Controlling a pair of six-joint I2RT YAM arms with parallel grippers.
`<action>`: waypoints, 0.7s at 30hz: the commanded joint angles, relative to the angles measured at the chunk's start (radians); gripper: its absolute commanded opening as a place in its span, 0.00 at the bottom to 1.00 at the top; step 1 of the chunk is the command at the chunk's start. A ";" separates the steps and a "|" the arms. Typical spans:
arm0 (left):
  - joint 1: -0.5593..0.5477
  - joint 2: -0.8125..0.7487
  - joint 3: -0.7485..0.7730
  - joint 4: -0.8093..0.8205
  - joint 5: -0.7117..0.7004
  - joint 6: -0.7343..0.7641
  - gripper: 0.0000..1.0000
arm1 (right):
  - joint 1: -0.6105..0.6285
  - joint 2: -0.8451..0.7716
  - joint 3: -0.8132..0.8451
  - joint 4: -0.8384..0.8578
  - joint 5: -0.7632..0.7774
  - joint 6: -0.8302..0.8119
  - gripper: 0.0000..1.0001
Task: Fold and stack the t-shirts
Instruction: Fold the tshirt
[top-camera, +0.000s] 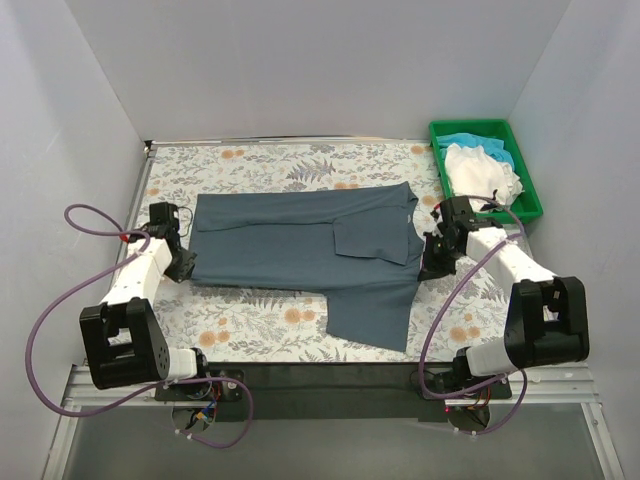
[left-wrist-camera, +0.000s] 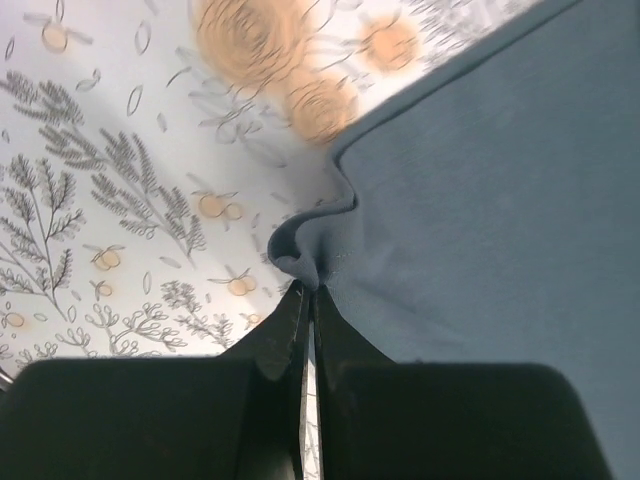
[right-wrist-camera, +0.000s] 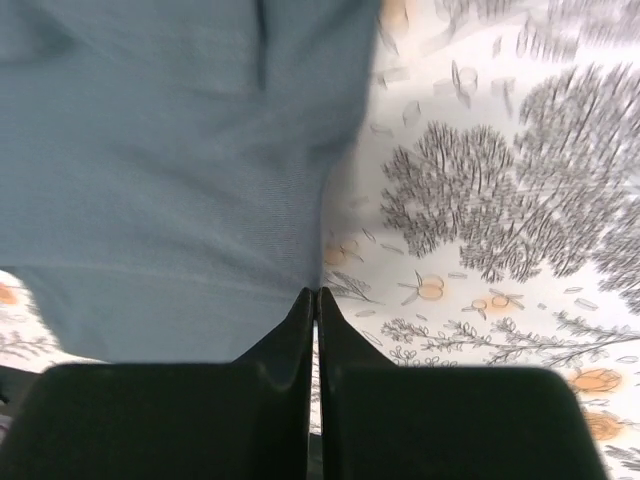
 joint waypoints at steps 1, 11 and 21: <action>0.006 0.018 0.096 -0.005 -0.049 0.051 0.00 | -0.016 0.045 0.164 -0.110 -0.008 -0.069 0.01; 0.006 0.185 0.242 0.012 0.022 0.108 0.00 | -0.020 0.220 0.448 -0.189 -0.050 -0.100 0.01; 0.006 0.325 0.354 0.045 0.057 0.140 0.00 | -0.019 0.352 0.575 -0.195 -0.037 -0.105 0.01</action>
